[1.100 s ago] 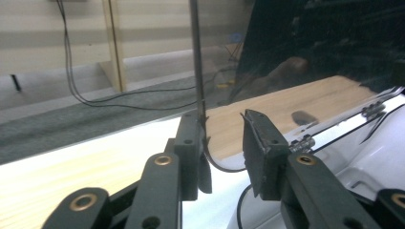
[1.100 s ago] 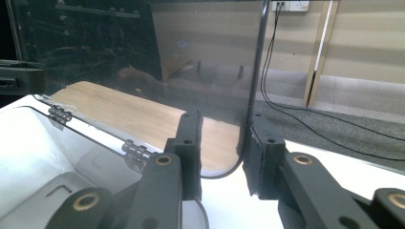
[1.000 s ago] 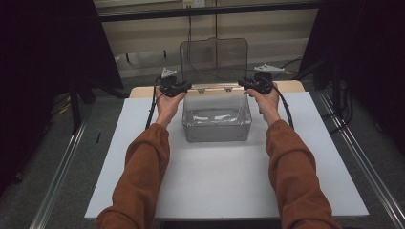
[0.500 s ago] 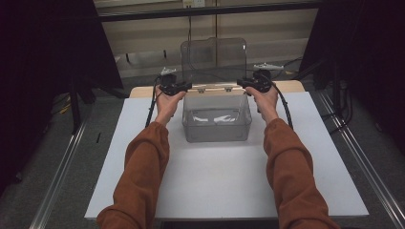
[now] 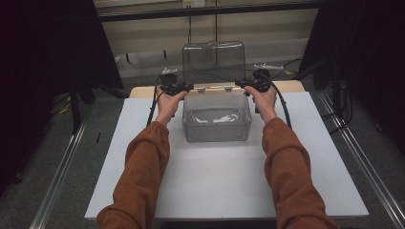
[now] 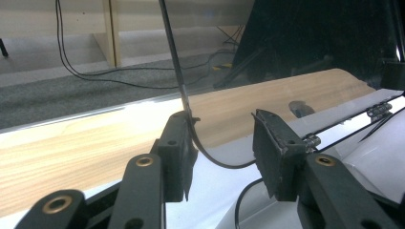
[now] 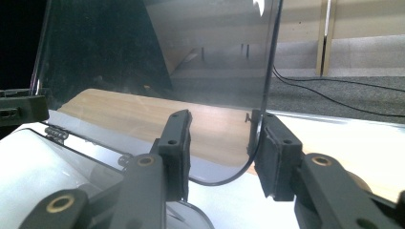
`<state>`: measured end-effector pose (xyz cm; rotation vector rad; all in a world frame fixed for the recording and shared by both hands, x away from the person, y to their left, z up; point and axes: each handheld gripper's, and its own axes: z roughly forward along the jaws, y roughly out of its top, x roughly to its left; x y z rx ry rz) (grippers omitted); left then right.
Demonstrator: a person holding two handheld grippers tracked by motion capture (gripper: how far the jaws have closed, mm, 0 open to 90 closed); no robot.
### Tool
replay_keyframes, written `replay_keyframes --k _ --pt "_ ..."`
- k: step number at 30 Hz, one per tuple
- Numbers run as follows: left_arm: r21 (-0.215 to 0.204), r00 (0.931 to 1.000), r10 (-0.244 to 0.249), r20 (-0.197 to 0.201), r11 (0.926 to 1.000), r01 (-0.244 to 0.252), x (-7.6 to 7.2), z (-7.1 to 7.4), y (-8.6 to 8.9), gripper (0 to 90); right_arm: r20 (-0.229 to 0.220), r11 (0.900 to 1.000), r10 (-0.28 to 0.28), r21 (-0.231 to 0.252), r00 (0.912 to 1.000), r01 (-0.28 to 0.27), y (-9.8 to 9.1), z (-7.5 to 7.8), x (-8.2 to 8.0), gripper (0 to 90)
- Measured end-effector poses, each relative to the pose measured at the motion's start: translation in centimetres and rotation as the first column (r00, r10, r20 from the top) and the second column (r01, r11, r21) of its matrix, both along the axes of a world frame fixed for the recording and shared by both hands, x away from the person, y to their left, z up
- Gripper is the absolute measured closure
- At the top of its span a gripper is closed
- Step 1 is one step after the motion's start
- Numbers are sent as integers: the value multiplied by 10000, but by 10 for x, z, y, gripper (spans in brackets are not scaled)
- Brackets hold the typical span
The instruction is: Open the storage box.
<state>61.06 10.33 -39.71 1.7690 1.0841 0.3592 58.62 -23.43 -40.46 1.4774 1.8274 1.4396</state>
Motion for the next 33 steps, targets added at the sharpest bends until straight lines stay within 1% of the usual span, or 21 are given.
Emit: replay_keyframes --k 4,8,11,13,14,15,19,20,24,26,27,29,30,31,33 --pt "-15 10000 9 -36 10000 -9 0 0 0 580 -58 10000 6 36 10000 -5 0 -1 1 574" --pt "-149 9999 98 -141 9998 -100 1 -2 0 567 -128 9999 18 163 9999 -16 1 -4 2 548" --pt "-172 9996 173 -201 9997 -177 2 -3 1 556 -242 9994 27 358 9997 -18 0 -6 3 531" --pt "-183 9994 213 -261 9996 -218 2 -4 1 554 -279 9992 43 398 9996 -32 0 -7 3 527" --pt "-213 9993 226 -302 9995 -232 3 -4 1 550 -331 9991 51 428 9994 -37 0 -8 3 520" --pt "-347 9989 271 -370 9990 -284 3 -5 1 550 -323 9989 24 458 9995 -10 0 -8 4 514" --pt "-517 9984 269 -492 9982 -295 4 -6 2 549 -332 9987 -34 515 9994 51 1 -10 4 498" --pt "-552 9983 265 -521 9980 -294 4 -6 3 548 -396 9984 -41 563 9992 63 2 -11 4 496" --pt "-649 9977 314 -604 9973 -353 5 -7 2 541 -426 9980 -64 623 9991 91 2 -12 4 488" --pt "-591 9975 403 -577 9973 -437 5 -8 2 531 -454 9978 -72 661 9989 102 2 -13 5 476" --pt "-529 9972 523 -526 9971 -551 5 -8 2 528 -472 9977 -82 670 9989 114 2 -13 5 473" --pt "-557 9968 500 -631 9970 -535 6 -9 3 527 -604 9962 -199 830 9980 249 3 -14 5 458" --pt "-610 9964 455 -719 9969 -499 6 -9 5 527 -578 9967 -231 758 9981 275 3 -14 5 450" --pt "-623 9972 408 -627 9971 -447 6 -9 5 528 -516 9971 -330 674 9981 365 4 -14 4 450" --pt "-559 9973 425 -592 9974 -458 6 -9 5 528 -594 9946 -493 881 9970 544 4 -16 5 451"
